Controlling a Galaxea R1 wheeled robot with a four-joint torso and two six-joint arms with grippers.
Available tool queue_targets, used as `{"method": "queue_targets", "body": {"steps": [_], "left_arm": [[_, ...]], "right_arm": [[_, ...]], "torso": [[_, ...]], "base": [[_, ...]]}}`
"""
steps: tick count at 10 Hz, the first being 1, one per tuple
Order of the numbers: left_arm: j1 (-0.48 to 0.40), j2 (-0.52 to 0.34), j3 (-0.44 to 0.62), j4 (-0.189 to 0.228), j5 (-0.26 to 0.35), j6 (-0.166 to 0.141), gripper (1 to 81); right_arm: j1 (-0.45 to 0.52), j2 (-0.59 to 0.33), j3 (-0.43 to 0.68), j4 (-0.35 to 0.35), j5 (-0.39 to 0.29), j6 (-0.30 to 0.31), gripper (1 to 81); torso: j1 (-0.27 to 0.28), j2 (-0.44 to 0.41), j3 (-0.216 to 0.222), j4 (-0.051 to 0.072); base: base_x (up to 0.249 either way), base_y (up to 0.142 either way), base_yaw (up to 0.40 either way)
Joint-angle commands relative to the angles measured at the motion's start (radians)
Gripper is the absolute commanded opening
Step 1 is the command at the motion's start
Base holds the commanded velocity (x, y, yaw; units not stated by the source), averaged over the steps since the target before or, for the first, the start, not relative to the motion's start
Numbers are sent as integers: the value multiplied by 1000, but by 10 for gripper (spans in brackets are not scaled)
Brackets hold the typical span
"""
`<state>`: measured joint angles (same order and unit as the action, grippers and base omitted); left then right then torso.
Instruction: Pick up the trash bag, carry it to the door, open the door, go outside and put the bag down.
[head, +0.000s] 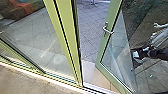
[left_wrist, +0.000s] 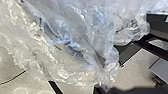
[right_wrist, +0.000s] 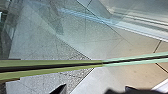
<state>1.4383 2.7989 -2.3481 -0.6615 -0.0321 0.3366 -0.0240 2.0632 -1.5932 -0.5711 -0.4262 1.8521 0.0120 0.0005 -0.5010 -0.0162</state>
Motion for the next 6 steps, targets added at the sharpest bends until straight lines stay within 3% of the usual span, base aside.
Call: {"method": "queue_targets", "body": {"steps": [1,6], "left_arm": [[23,-8,15,-1,101,2,10],[26,-8,15,0,101,2,10]], "right_arm": [[163,-105,9,7,-22,29,811],[161,-228,33,20,9,30,811]], "torso": [[0,-1,0,0],[0,-1,0,0]], "base": [[0,0,0],[0,0,0]]}}
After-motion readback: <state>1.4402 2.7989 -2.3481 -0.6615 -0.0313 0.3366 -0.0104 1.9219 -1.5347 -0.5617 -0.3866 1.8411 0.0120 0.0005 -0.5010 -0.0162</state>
